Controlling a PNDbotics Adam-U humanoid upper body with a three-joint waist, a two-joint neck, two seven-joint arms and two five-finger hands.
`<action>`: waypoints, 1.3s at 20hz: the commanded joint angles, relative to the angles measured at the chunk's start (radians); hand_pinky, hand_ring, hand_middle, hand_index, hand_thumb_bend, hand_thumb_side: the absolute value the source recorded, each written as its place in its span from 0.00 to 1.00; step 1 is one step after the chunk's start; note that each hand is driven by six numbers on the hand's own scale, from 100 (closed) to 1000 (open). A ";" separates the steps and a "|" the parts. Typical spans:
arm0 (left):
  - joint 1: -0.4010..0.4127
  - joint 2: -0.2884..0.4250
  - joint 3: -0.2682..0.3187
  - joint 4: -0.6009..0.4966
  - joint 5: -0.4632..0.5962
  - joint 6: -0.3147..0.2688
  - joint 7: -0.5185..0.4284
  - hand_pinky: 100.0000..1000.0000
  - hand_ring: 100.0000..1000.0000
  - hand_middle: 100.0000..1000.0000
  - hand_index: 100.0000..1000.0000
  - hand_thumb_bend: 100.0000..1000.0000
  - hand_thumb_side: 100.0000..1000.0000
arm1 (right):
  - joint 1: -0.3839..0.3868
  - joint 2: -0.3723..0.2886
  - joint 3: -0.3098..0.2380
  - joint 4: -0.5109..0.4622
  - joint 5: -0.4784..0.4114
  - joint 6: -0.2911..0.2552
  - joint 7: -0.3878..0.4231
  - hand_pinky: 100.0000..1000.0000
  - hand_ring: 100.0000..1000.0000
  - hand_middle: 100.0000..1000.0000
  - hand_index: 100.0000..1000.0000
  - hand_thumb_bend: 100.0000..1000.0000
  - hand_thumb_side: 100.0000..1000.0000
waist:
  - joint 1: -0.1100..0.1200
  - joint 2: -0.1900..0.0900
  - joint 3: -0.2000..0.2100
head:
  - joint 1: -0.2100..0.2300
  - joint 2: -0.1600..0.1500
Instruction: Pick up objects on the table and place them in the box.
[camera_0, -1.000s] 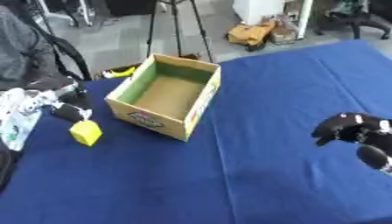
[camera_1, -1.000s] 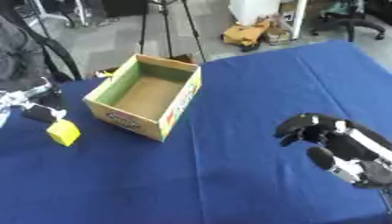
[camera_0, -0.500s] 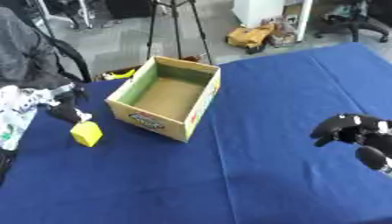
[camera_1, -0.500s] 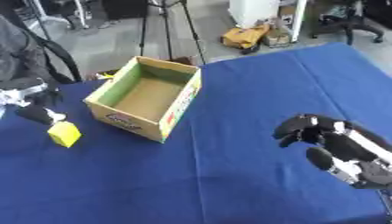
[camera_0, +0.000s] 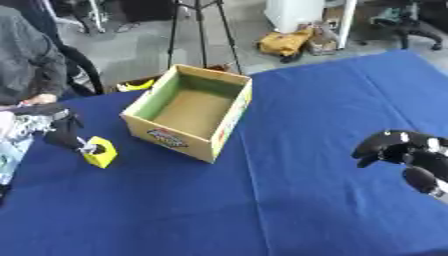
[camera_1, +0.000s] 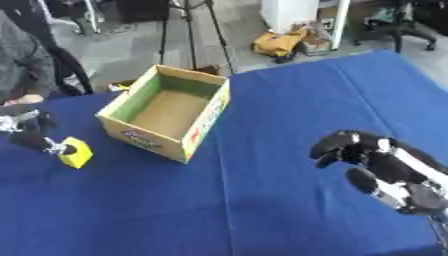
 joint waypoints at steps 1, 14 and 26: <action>-0.010 0.004 0.014 0.019 -0.020 0.034 0.031 0.57 0.51 0.55 0.75 0.64 0.51 | -0.008 -0.014 -0.012 -0.009 -0.004 -0.003 -0.002 0.69 0.76 0.71 0.77 0.21 0.54 | -0.006 -0.010 0.000 | -0.001 -0.001; 0.006 -0.060 0.015 0.099 -0.015 0.095 0.169 0.53 0.46 0.49 0.69 0.45 0.42 | -0.015 -0.011 -0.010 -0.009 -0.002 -0.003 0.003 0.69 0.76 0.71 0.77 0.21 0.54 | -0.004 -0.001 -0.011 | 0.002 -0.006; -0.033 -0.044 0.008 0.023 0.052 0.064 0.288 0.47 0.36 0.34 0.50 0.00 0.17 | -0.015 -0.013 -0.010 -0.007 -0.003 -0.004 0.006 0.69 0.76 0.71 0.77 0.21 0.54 | -0.003 -0.003 -0.015 | 0.002 -0.004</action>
